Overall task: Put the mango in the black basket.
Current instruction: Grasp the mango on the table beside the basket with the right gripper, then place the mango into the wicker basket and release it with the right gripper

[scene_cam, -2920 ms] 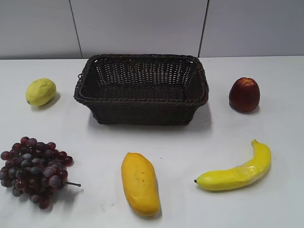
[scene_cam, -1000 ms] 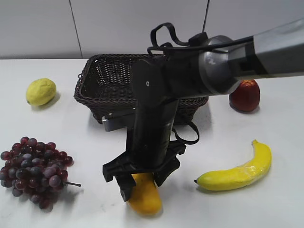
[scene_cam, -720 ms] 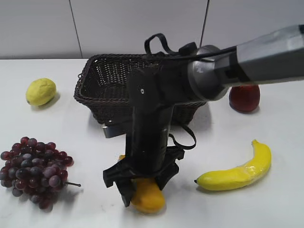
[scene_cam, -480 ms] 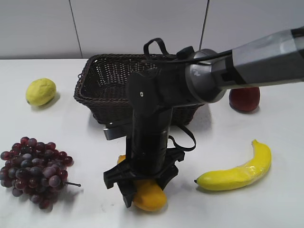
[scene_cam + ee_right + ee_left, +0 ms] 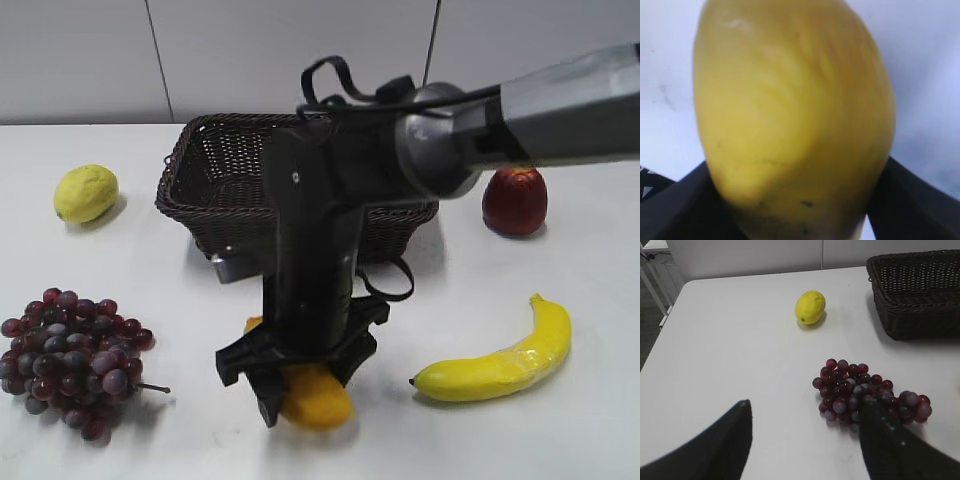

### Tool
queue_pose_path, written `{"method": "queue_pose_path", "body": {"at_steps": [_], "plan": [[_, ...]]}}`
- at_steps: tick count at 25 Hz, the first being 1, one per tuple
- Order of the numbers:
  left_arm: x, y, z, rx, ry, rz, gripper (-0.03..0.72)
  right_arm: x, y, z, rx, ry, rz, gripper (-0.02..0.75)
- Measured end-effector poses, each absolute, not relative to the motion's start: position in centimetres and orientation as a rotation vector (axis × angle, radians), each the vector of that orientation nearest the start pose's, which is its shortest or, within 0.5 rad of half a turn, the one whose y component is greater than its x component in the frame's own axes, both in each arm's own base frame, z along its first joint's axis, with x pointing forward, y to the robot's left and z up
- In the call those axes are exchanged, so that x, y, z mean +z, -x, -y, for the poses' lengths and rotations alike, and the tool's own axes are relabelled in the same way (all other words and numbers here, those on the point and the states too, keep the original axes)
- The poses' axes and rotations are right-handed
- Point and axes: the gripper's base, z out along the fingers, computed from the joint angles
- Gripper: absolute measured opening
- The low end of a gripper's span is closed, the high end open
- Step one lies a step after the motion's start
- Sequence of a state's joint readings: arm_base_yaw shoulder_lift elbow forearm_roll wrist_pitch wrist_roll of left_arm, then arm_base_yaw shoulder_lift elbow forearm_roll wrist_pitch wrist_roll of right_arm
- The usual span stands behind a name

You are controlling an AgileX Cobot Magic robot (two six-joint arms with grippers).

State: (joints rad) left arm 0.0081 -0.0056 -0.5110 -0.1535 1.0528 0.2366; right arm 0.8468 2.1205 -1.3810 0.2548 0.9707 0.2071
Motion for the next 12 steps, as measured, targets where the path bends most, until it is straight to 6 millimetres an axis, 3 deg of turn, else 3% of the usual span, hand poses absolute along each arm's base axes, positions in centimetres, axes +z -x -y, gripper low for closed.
{"method": "queue_pose_path", "body": {"at_steps": [6,12], "plan": [[28.2,0.7,1.2,-0.027,-0.237,-1.997,0.519,19.2,-26.3,-31.8,0.300,0.901,-2.980,0.546],[28.2,0.7,1.2,-0.027,-0.237,-1.997,0.519,26.3,-29.7,-32.7,0.150,0.947,-2.647,0.546]]}}
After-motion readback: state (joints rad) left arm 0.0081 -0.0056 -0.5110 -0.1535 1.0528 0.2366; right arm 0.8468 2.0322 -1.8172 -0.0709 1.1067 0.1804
